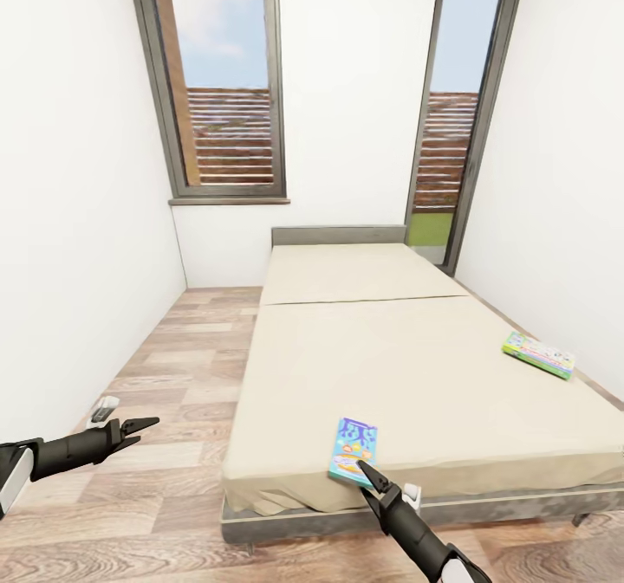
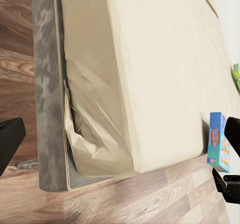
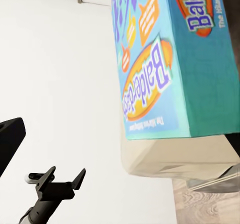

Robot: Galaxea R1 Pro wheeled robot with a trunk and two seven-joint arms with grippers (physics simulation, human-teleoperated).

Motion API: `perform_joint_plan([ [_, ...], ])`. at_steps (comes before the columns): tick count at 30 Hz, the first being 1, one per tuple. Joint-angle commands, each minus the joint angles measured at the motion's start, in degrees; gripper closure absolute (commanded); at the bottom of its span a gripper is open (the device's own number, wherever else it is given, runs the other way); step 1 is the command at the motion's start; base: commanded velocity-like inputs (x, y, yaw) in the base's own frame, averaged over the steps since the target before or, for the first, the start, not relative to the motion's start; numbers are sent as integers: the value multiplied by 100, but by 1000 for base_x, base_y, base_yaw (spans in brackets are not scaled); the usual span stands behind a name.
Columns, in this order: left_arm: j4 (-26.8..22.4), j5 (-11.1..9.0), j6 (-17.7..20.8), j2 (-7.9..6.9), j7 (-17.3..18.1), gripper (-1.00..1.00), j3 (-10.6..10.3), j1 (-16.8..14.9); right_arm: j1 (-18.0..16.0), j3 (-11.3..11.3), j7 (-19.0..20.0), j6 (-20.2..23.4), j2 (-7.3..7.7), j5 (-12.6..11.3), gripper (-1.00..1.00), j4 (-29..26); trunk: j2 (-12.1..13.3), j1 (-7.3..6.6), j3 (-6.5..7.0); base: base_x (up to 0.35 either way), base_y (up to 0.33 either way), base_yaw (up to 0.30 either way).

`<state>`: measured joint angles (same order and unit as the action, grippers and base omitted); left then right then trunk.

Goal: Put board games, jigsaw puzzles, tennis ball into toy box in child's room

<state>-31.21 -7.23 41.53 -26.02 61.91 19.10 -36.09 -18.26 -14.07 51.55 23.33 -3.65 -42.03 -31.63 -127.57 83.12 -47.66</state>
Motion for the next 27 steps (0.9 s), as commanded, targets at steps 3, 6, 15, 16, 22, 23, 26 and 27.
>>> perform_joint_plan([
  [3,1,-15,39,-1,12,-100,6,-4,-3,-26,13,49,-5,-15,-100,0,-2,-1,-6,0,-104,0],
  [6,1,-15,39,-2,10,-100,6,-4,-1,-26,12,49,-6,-15,-100,-1,-2,-1,-6,0,-105,0],
  [15,1,-15,34,0,6,-100,6,-4,0,-26,13,49,-6,-15,-100,-1,-2,-1,-6,0,-23,0],
  [16,1,-15,34,0,6,-100,6,-4,-1,-26,13,49,-7,-15,-100,-1,-2,-1,-6,0,-4,0],
  [22,1,-15,36,0,7,-100,6,-4,-2,-26,13,49,-7,-15,-100,-1,-2,-1,-6,0,-11,0],
  [23,1,-15,37,0,6,-100,6,-4,-2,-26,13,49,-8,-15,-100,-1,-2,-1,-6,0,-14,0],
  [26,1,-15,38,0,5,-100,6,-4,0,-26,13,49,-10,-15,-100,-1,-2,-1,-6,0,-7,0],
  [27,1,-15,39,0,5,-100,6,-4,1,-26,12,49,-11,-15,-100,-1,-2,-1,-6,0,-4,0],
])
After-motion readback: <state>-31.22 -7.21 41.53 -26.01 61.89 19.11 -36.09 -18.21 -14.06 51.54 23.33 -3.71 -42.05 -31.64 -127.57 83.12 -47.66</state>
